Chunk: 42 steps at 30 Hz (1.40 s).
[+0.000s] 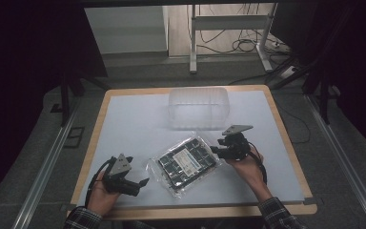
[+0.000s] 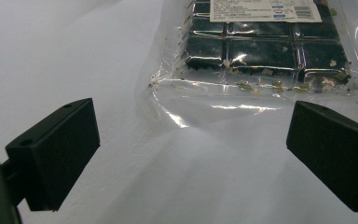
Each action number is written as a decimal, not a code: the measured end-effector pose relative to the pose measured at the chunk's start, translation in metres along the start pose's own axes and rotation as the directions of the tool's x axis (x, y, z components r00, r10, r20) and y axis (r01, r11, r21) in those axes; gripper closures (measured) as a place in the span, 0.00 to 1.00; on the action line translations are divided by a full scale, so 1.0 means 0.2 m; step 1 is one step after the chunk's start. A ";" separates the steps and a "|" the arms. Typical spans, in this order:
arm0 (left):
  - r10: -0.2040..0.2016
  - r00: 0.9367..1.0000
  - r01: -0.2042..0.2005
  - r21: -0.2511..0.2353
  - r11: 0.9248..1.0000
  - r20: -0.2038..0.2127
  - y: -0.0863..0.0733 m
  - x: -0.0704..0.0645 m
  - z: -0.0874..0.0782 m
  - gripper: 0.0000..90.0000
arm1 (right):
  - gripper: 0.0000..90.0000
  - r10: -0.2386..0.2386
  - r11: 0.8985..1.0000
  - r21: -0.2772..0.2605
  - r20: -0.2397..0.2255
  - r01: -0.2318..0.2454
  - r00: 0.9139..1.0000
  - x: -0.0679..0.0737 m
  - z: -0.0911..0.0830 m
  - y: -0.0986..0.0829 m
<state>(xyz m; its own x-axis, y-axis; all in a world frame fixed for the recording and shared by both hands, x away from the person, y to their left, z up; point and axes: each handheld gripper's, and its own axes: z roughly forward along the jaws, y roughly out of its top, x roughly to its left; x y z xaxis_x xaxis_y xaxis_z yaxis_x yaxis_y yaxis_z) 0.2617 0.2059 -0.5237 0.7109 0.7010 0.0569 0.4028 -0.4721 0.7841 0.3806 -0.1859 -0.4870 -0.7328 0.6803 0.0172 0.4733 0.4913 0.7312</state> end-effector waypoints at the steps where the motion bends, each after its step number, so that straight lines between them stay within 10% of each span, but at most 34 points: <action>1: 0.001 1.000 -0.001 0.001 1.000 0.000 0.00 0.00 0.00 0.02 | 0.55 0.007 1.000 -0.001 0.004 -0.007 1.000 -0.01 0.00 0.00; 18: 0.010 1.000 -0.010 0.009 1.000 0.003 0.00 -0.01 0.01 0.02 | 0.44 0.039 0.999 0.032 -0.028 -0.038 0.999 -0.11 0.10 -0.05; 42: 0.027 1.000 -0.027 0.020 0.999 0.011 0.00 -0.02 0.02 0.03 | 0.77 0.059 0.997 0.063 -0.122 -0.052 0.991 -0.05 0.11 -0.05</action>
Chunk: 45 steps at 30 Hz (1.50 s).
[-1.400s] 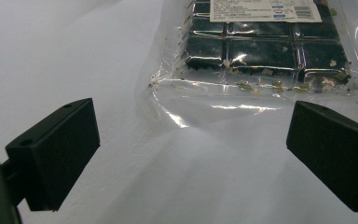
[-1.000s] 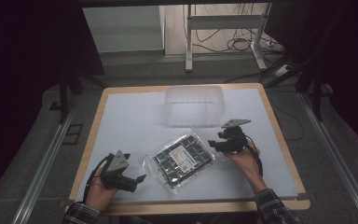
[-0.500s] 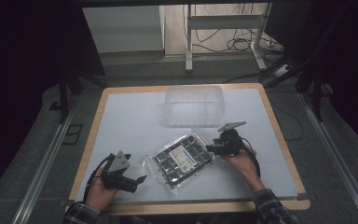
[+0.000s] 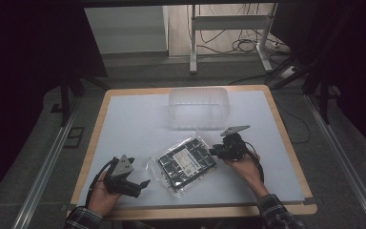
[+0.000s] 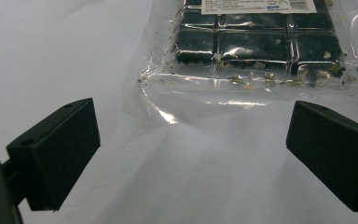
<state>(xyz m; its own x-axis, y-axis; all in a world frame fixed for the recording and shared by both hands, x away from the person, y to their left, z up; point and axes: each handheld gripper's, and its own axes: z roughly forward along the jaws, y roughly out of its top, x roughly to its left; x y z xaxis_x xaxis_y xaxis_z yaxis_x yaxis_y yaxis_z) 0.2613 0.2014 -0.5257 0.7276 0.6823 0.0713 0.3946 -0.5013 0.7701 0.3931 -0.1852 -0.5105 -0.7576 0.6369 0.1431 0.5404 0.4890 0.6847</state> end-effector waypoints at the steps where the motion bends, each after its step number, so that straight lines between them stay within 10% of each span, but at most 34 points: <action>1: 0.001 1.000 -0.001 0.000 1.000 0.000 0.00 0.00 0.00 0.03 | 0.77 0.000 1.000 0.000 0.000 0.000 1.000 0.00 0.00 0.00; 17: 0.007 1.000 -0.007 0.003 1.000 -0.001 0.00 -0.01 0.00 0.03 | 0.99 0.039 0.996 0.077 0.052 -0.043 0.998 0.01 0.01 0.01; 45: -0.018 1.000 0.017 -0.046 0.999 -0.017 0.01 0.01 -0.03 0.02 | 0.99 -0.014 0.999 -0.037 -0.021 0.013 1.000 0.12 -0.24 0.24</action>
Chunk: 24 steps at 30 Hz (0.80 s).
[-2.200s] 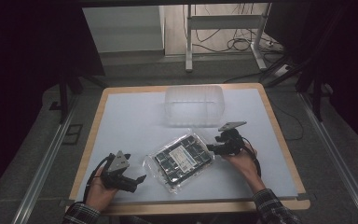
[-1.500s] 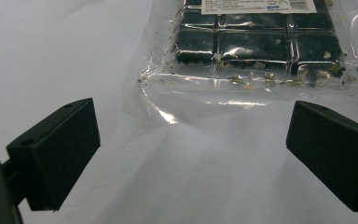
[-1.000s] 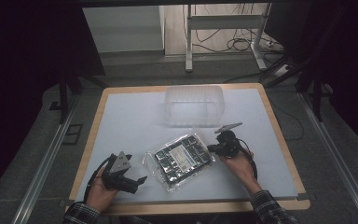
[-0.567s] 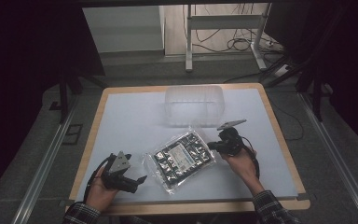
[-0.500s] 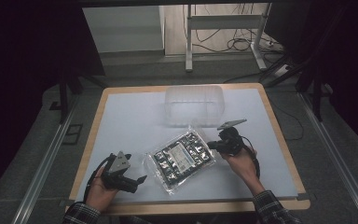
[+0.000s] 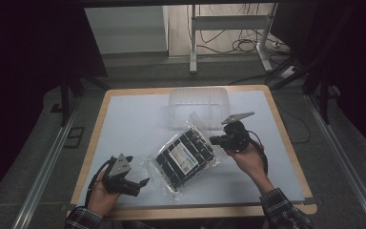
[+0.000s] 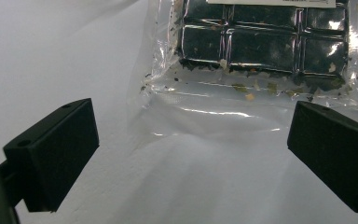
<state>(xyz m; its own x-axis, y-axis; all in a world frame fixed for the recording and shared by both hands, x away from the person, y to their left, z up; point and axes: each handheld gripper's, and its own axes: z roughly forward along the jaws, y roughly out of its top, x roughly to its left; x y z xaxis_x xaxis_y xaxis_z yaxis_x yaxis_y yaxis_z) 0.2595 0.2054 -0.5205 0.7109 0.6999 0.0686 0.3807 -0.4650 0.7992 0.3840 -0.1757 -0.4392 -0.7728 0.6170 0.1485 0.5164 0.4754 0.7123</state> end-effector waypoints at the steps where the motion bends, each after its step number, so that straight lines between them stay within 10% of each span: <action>1: 0.000 1.000 0.000 -0.001 1.000 -0.003 0.00 0.00 0.00 0.01 | 0.99 -0.002 1.000 -0.009 -0.008 0.002 1.000 0.01 -0.02 0.03; 24: 0.008 1.000 -0.008 -0.009 1.000 0.002 0.00 0.00 0.00 0.01 | 0.99 -0.078 0.992 -0.110 -0.098 0.067 0.992 0.12 -0.27 0.31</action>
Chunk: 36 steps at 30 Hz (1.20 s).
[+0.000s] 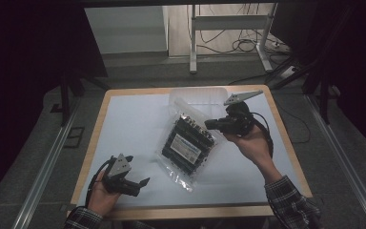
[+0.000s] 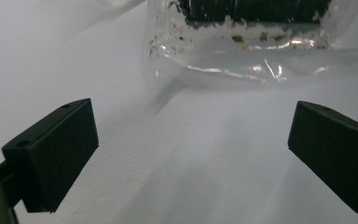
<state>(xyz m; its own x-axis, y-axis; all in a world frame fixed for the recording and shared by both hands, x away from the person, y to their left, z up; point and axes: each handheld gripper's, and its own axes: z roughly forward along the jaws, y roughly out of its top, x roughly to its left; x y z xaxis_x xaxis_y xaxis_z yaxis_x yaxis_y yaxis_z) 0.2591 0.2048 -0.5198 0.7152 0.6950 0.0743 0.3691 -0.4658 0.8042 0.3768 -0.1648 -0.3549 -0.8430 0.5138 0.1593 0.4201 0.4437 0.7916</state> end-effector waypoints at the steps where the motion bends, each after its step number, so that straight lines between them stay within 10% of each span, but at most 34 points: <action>1: 0.001 1.000 -0.001 0.001 1.000 0.000 0.00 0.00 0.00 0.01 | 0.99 -0.004 1.000 -0.003 -0.001 0.004 1.000 0.01 -0.01 0.01; 14: 0.004 1.000 -0.004 0.006 1.000 -0.004 0.00 0.00 0.00 0.01 | 0.99 -0.045 0.999 -0.028 0.033 0.046 0.998 0.02 -0.09 0.12; 36: -0.015 1.000 0.014 0.018 1.000 0.018 0.00 0.01 0.01 0.01 | 0.99 0.016 0.996 -0.094 0.063 -0.010 0.998 -0.11 -0.19 0.28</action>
<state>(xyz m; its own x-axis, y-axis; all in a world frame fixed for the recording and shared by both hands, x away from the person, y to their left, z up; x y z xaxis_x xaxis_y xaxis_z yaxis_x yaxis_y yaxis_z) 0.2605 0.2050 -0.5204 0.7203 0.6918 0.0516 0.3901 -0.4655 0.7944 0.4055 -0.1793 -0.2915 -0.8133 0.5661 0.1340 0.3948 0.3678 0.8420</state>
